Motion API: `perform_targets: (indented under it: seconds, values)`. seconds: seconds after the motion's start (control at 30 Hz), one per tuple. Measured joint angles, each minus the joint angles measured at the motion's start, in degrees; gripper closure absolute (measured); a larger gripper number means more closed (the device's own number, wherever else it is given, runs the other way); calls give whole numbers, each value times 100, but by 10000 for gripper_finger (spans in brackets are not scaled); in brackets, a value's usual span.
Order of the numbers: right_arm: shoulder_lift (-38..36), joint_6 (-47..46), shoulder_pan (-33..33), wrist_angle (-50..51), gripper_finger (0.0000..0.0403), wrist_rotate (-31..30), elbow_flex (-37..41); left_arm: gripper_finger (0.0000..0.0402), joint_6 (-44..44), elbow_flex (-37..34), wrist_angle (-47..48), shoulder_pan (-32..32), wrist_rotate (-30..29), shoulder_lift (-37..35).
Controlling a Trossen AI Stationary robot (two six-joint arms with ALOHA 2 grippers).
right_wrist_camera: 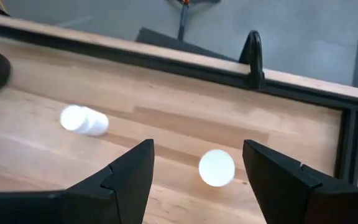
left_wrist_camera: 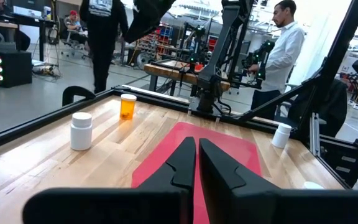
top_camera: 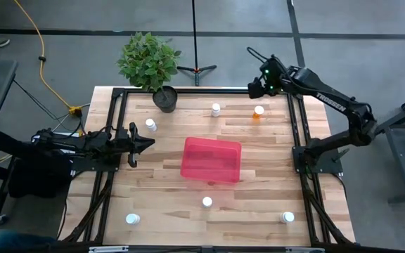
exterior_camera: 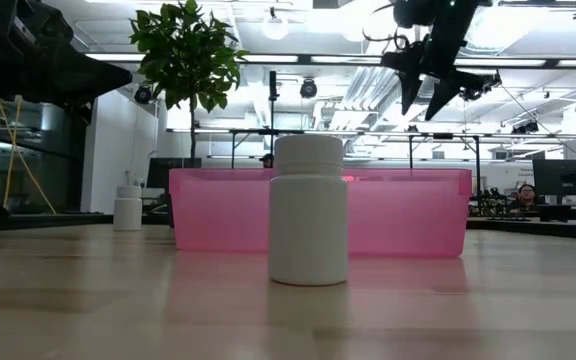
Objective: Pick and place pill bottles into a basket
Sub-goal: Put the orange medicine bottle into the bin
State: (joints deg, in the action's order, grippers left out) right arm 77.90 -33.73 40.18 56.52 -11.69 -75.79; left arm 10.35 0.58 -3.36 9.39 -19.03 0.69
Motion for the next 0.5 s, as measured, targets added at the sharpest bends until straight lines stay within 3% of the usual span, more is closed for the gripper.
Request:
perform_targets:
  seconds: [0.17, 0.5]
  values:
    - [16, 245, 83, -41, 166, 58, -27, 344, 0, 0, 0, 0, 0, 0]
    - [21, 561, 812, 519, 150, 936, -601, 344, 0, 0, 0, 0, 2, 0]
